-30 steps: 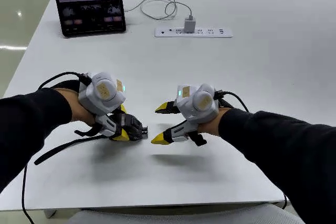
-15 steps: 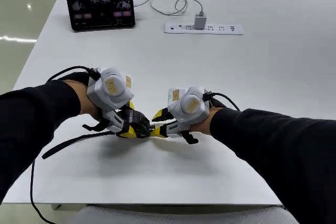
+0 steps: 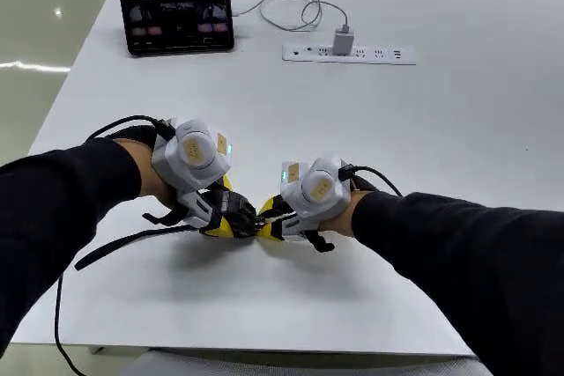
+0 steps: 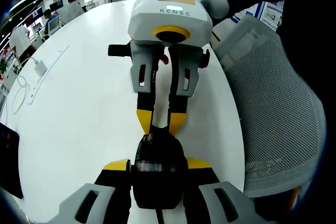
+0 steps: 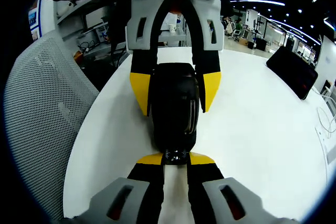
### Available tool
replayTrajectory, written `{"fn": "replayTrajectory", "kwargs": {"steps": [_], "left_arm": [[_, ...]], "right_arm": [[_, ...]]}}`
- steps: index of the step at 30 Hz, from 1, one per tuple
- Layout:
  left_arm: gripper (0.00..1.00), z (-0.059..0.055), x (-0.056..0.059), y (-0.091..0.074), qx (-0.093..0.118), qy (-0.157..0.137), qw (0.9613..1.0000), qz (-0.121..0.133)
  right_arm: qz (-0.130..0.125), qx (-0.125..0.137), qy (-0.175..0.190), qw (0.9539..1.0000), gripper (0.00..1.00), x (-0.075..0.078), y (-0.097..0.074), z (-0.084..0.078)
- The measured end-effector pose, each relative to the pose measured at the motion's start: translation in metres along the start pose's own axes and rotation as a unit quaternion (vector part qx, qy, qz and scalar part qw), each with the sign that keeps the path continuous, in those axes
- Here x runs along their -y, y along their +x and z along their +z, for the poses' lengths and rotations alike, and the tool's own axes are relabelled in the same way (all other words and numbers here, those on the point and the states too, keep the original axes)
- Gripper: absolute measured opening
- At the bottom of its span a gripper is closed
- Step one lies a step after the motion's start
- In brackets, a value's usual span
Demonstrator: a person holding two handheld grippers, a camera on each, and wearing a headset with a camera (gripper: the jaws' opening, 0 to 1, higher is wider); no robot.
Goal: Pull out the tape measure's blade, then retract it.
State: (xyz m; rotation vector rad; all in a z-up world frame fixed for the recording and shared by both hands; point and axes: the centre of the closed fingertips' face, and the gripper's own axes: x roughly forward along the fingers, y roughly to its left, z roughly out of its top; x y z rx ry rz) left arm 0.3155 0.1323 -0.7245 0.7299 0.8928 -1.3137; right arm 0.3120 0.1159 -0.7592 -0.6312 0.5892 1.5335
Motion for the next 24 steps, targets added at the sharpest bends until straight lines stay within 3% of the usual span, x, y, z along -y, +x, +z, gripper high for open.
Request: {"fn": "replayTrajectory", "kwargs": {"steps": [3,5,24], "left_arm": [[0.34,-0.0003,0.0,-0.0001,0.0,0.0,1.0,0.001],[0.34,-0.0004,0.0,-0.0001,0.0,0.0,1.0,0.002],[0.34,-0.0013,-0.0006,0.0002,0.004,-0.006,1.0,0.001]], "right_arm": [[-0.004,-0.002,-0.014,0.9999,0.11,0.0006,-0.0002,0.0002],[0.002,0.009,0.023,0.9997,0.11,0.0,-0.0005,0.0002],[0.002,0.0,0.012,0.9999,0.1,0.002,-0.0079,-0.0077]]}}
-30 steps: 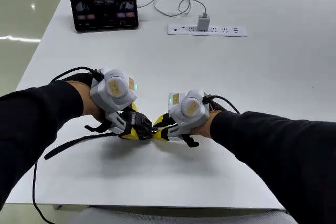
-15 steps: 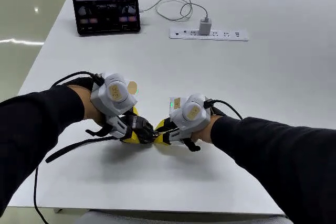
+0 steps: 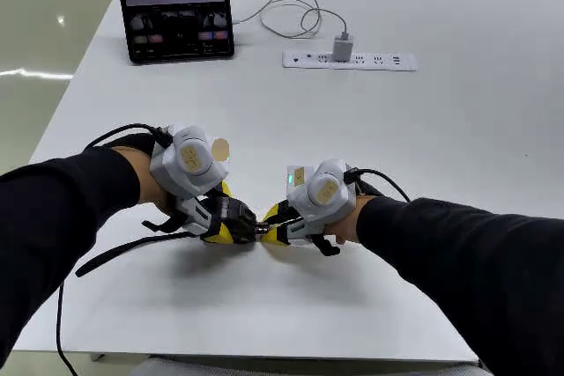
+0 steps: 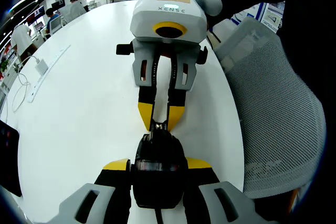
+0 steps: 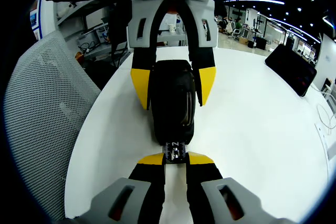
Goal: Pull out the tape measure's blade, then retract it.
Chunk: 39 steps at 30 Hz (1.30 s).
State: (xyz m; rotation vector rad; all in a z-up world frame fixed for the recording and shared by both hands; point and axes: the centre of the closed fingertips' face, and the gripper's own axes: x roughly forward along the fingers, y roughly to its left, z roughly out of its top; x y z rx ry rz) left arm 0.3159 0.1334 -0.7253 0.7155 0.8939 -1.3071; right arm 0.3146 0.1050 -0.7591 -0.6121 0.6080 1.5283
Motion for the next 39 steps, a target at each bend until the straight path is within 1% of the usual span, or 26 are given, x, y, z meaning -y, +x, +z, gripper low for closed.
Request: {"fn": "replayTrajectory", "kwargs": {"steps": [8,20,31,39], "left_arm": [[0.34,0.0,0.001,0.0,0.0,-0.004,1.0,0.003],[0.34,0.001,0.002,-0.001,-0.004,-0.002,1.0,0.004],[0.34,0.001,0.003,-0.001,-0.005,-0.002,1.0,0.005],[0.34,0.001,0.002,-0.001,-0.004,-0.008,0.9999,0.009]], "right_arm": [[-0.001,-0.007,-0.003,1.0,0.1,0.0,-0.006,-0.005],[0.0,-0.012,0.01,0.9999,0.1,0.0,-0.016,-0.015],[0.0,-0.017,0.014,0.9998,0.09,-0.001,-0.025,-0.024],[-0.004,-0.02,0.018,0.9996,0.09,-0.001,-0.031,-0.03]]}}
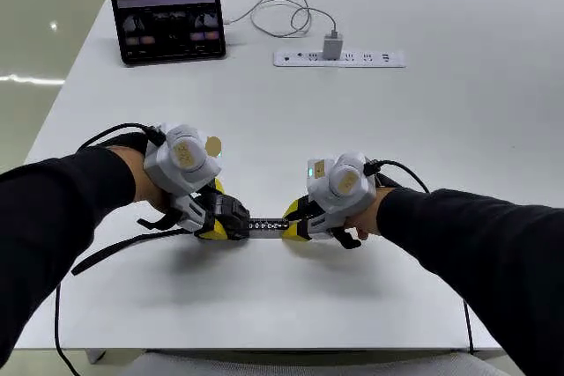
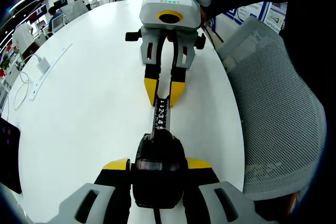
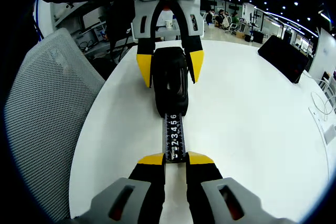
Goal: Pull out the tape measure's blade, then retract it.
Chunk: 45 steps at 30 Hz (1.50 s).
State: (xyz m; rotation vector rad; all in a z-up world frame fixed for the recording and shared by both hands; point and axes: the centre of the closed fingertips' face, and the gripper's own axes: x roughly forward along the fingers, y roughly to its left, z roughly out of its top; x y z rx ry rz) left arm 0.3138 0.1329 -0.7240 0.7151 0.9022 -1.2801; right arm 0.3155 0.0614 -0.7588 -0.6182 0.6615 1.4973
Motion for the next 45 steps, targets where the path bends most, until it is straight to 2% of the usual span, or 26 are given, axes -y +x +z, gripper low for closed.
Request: {"fn": "replayTrajectory", "kwargs": {"steps": [26,45], "left_arm": [[0.34,0.001,0.001,0.0,0.003,-0.008,1.0,0.001],[0.34,0.001,0.001,0.001,0.002,-0.004,1.0,0.0]], "right_arm": [[-0.002,-0.007,0.019,0.9998,0.09,0.003,-0.02,-0.021],[-0.007,-0.01,0.022,0.9997,0.09,0.0,-0.027,-0.029]]}}
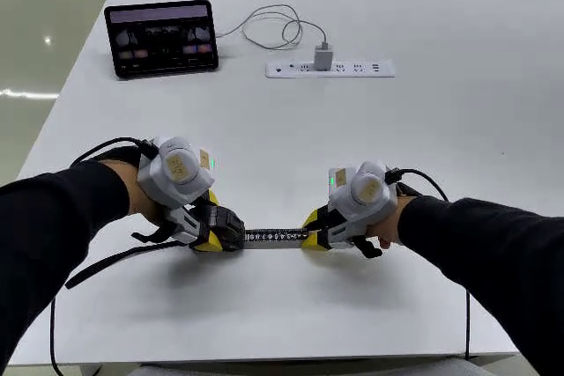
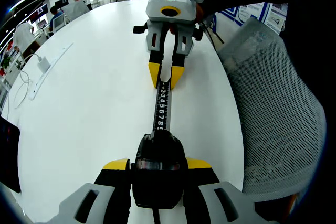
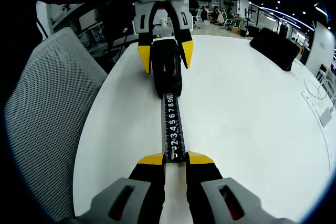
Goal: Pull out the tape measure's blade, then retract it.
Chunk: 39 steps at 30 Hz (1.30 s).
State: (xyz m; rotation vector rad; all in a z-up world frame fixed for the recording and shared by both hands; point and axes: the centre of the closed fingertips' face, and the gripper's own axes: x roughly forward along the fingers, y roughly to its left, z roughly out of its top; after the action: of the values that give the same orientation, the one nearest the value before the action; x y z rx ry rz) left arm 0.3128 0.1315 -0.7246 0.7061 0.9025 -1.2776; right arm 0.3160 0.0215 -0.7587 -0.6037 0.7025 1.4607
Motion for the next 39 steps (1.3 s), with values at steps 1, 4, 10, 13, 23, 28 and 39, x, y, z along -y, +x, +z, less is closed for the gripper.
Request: {"fn": "replayTrajectory", "kwargs": {"steps": [1,4,10,13,23,28,39], "left_arm": [[0.34,0.0,0.0,0.0,0.0,0.0,1.0,0.0],[0.34,0.0,0.0,0.0,0.0,0.001,1.0,0.0],[0.34,0.0,0.0,0.001,0.0,0.001,1.0,-0.001],[0.34,0.0,0.0,0.001,0.0,0.001,1.0,-0.001],[0.34,0.001,0.0,0.0,0.001,-0.004,1.0,0.0],[0.34,0.001,0.001,0.0,0.002,-0.004,1.0,0.001],[0.34,0.002,0.002,0.0,0.002,-0.002,1.0,0.002]], "right_arm": [[0.0,0.0,0.0,1.0,0.09,0.0,-0.001,-0.001],[-0.001,-0.001,0.0,1.0,0.09,0.0,-0.002,-0.002],[-0.003,-0.003,0.003,1.0,0.09,0.0,-0.005,-0.006],[-0.004,-0.003,0.007,1.0,0.09,0.0,-0.007,-0.007],[-0.007,-0.007,0.006,0.9999,0.09,0.001,-0.01,-0.01],[-0.008,-0.007,0.007,0.9999,0.09,0.001,-0.014,-0.013],[-0.012,-0.007,0.01,0.9998,0.09,0.002,-0.02,-0.021]]}}
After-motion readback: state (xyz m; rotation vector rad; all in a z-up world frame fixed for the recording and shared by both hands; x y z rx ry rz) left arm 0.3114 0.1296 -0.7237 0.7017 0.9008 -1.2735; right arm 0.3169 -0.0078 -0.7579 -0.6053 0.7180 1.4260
